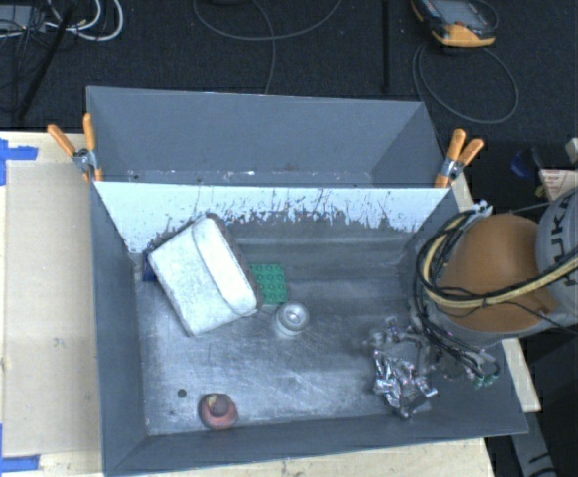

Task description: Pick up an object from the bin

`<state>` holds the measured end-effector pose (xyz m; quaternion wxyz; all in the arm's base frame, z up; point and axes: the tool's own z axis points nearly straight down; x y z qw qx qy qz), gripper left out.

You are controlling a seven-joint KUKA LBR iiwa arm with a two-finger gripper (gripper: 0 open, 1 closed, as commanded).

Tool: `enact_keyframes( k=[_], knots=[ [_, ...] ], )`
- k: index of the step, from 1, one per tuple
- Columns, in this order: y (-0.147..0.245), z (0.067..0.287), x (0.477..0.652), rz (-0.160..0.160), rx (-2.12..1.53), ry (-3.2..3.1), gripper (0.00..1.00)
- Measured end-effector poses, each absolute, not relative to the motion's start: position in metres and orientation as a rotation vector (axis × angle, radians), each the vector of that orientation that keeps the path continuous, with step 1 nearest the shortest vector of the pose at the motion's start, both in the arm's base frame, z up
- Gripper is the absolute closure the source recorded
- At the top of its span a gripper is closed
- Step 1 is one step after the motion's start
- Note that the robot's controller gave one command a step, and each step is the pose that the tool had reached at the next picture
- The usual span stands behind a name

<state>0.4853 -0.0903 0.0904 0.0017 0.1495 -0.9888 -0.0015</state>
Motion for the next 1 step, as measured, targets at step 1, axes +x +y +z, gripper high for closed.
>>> enact_keyframes(
  k=[1],
  knots=[
    [-0.091,0.0926,0.4862,-0.001,0.475,-3.104,1.0]
  ],
)
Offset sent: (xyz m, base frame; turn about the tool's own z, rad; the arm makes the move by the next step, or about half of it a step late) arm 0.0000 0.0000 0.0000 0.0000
